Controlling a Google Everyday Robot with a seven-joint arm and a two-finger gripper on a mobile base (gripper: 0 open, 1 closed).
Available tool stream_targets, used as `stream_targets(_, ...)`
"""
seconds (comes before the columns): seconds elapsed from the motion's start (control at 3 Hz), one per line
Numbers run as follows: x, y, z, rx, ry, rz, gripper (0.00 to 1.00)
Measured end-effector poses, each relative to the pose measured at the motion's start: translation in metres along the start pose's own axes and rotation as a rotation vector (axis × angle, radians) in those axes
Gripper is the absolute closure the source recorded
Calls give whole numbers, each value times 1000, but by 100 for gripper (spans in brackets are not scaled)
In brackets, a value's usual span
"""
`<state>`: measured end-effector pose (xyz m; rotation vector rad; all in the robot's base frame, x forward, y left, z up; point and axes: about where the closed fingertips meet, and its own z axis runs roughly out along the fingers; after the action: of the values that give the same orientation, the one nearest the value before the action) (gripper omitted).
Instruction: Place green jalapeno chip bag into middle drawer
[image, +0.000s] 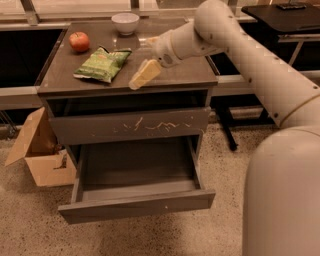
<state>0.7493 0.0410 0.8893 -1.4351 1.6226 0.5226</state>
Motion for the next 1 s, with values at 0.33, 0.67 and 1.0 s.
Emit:
stream_targets(0.33, -16, -9, 35, 22, -8, -7, 0)
stream_targets(0.67, -33, -8, 71, 22, -29, 6, 0)
stream_targets(1.0, -41, -8, 99, 18, -47, 26, 0)
